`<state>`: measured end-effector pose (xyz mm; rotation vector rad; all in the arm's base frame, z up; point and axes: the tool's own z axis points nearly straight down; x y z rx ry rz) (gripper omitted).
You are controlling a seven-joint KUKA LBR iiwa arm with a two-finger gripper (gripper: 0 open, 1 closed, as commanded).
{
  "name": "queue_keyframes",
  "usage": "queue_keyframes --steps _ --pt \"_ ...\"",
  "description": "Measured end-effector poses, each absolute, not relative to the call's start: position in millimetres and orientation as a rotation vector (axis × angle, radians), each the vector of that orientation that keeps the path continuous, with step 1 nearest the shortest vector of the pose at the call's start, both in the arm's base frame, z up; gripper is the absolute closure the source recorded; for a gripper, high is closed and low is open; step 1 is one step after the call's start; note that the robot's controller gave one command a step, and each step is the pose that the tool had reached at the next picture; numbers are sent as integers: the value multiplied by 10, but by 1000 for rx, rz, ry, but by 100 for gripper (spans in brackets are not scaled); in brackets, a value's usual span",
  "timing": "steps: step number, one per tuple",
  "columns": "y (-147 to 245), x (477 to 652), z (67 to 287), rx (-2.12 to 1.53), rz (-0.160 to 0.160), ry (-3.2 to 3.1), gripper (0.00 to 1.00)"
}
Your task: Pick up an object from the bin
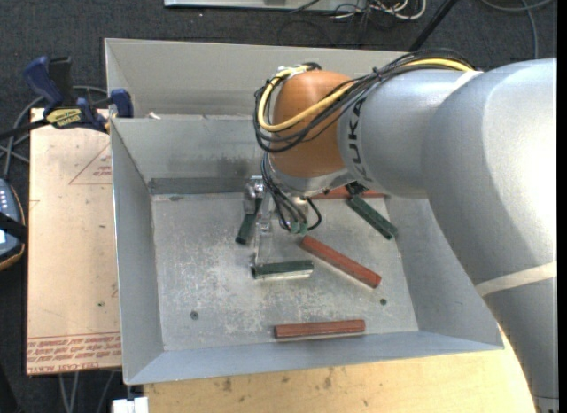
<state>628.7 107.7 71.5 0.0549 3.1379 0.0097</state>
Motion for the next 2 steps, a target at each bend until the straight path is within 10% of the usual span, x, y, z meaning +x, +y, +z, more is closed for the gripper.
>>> queue_keyframes --steps 1,2 --pt "1080 6299 738 50 6 3131 100" --pt "1223 6430 2374 -166 4 3124 100"
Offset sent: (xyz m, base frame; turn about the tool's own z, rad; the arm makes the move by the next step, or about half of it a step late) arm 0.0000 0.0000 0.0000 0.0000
